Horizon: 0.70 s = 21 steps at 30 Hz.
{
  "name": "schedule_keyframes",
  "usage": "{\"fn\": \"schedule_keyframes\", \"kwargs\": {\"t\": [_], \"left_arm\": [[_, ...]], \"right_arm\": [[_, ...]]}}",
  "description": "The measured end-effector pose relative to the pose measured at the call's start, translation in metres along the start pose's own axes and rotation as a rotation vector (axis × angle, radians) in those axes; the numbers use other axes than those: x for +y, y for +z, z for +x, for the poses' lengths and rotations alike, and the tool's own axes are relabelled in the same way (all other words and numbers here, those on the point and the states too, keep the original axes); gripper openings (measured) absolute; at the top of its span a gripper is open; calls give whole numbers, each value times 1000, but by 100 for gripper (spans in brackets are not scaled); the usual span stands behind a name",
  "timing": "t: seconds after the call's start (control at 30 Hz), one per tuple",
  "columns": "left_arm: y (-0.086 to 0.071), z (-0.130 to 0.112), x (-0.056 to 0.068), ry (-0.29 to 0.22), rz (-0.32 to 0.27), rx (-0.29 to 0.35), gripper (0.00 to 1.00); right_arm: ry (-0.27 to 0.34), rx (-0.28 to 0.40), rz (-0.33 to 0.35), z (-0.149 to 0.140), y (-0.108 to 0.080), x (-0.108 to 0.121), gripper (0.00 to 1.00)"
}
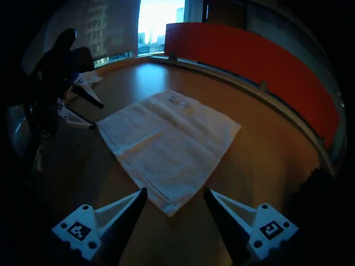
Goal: Fold towel
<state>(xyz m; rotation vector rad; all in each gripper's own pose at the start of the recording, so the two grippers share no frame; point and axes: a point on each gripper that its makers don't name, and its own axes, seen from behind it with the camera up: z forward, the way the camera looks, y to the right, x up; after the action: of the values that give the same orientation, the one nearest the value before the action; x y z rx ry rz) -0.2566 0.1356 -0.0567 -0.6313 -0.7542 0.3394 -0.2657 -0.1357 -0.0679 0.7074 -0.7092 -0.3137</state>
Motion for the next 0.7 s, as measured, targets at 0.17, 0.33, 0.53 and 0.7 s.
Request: {"fn": "schedule_keyframes", "kwargs": {"t": [0.17,0.33,0.53,0.7], "left_arm": [[5,-7,4,0,-17,-28,95],[8,-12,6,0,-26,-52,94],[10,-14,10,0,-37,-65,89],[11,-14,13,-12,-51,-74,80]], "right_arm": [[-5,-30,20,-11,6,-3,96],[-3,-57,42,-19,7,-5,89],[-1,-77,61,-25,8,-7,78],[13,-86,72,-27,8,-8,70]]}}
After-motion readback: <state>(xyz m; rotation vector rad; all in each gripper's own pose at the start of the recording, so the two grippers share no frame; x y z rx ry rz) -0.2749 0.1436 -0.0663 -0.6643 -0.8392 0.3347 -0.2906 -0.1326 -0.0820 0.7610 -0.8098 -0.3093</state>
